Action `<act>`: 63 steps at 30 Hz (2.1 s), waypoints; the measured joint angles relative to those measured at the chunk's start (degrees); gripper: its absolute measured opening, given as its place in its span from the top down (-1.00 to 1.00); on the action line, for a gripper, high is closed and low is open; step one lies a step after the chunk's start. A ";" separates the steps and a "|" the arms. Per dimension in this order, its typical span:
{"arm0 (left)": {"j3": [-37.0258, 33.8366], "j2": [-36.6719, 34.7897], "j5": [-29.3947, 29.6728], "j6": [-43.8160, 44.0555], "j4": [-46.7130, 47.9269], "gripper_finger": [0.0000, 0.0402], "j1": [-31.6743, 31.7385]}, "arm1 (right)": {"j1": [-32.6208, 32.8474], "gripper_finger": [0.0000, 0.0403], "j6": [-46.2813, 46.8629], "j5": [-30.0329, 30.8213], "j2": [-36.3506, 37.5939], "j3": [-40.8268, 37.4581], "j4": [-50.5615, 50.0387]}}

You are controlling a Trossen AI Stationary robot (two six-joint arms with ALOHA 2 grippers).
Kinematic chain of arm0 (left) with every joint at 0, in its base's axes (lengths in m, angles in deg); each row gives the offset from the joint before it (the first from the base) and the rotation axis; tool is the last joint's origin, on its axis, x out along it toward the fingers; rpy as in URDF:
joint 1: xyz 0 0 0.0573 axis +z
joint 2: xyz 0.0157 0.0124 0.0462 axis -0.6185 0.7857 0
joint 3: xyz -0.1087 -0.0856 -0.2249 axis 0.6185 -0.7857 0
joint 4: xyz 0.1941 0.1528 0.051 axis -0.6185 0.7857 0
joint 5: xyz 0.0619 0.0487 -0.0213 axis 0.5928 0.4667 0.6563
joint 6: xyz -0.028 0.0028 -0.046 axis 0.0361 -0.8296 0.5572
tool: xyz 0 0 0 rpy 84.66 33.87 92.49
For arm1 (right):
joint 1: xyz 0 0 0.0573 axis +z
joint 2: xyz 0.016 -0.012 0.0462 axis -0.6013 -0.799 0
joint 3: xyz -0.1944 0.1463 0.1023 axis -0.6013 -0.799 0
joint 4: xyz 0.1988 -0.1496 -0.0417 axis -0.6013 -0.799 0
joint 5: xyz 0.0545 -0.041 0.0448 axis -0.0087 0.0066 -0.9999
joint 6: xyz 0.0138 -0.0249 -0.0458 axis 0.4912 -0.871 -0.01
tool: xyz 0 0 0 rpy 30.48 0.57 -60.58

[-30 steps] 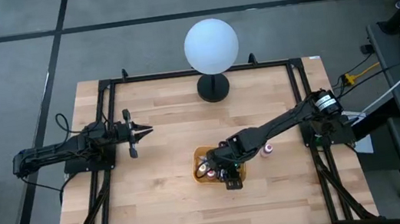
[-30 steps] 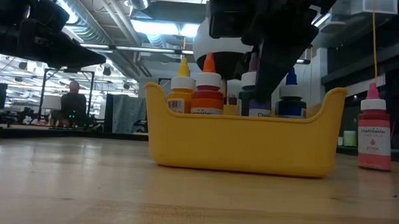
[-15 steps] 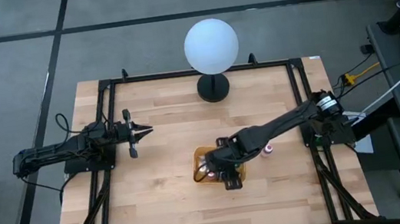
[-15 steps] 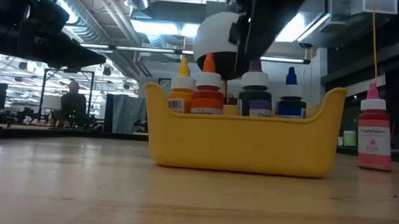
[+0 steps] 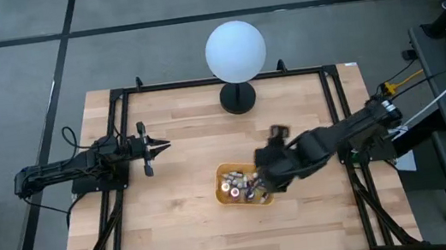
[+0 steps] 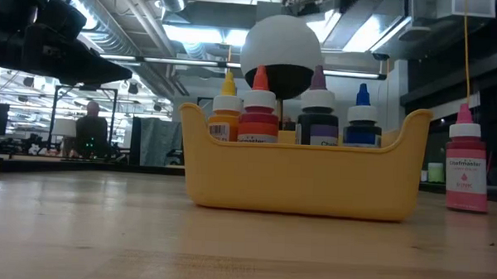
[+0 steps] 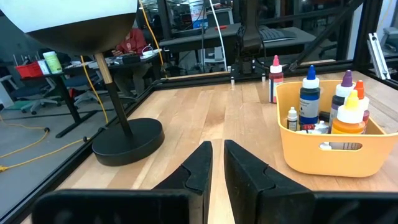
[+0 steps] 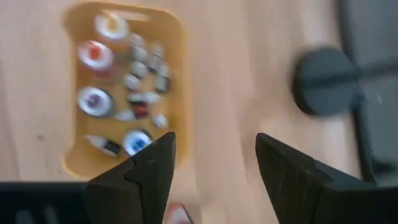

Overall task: Pick & Place food coloring
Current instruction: Put the large pink food coloring bottle into the yellow bin

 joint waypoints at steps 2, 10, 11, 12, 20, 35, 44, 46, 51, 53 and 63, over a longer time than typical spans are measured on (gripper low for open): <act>0.00 0.00 0.02 0.01 -0.01 0.81 0.02 | 0.91 -0.11 5.13 1.56 2.73 -1.33 -3.87; 0.01 -0.01 0.01 -0.01 -0.01 0.82 0.02 | 4.53 -0.32 23.35 2.20 16.10 -17.20 -7.24; 0.00 -0.01 0.00 0.00 -0.01 0.82 0.01 | 4.80 -0.37 25.27 2.16 17.73 -19.93 -6.50; 0.01 -0.02 0.00 0.00 -0.01 0.82 0.00 | 4.88 -0.43 27.00 2.03 19.30 -22.81 -5.40; 0.01 -0.01 0.00 -0.01 -0.01 0.80 0.00 | 3.06 -0.66 30.91 -4.56 25.03 -42.27 8.57; 0.01 -0.01 0.00 0.00 -0.01 0.80 0.00 | -1.96 -0.66 29.56 -11.93 25.07 -50.68 19.04; 0.00 -0.01 0.00 0.00 -0.01 0.81 0.02 | -2.48 -0.66 28.17 -13.12 25.03 -50.68 19.26; 0.00 -0.02 0.00 0.00 -0.01 0.80 0.01 | -2.48 -0.66 28.16 -14.37 25.03 -50.68 19.32; 0.00 -0.01 0.00 -0.01 -0.01 0.81 0.02 | -2.48 -0.66 27.94 -16.55 24.98 -50.43 19.11; 0.01 -0.01 0.00 0.00 -0.01 0.82 0.01 | -2.48 -0.66 27.76 -16.77 24.85 -49.78 18.33; 0.00 0.00 0.00 -0.01 -0.01 0.80 0.01 | -2.48 -0.66 26.54 -14.52 24.92 -46.33 14.73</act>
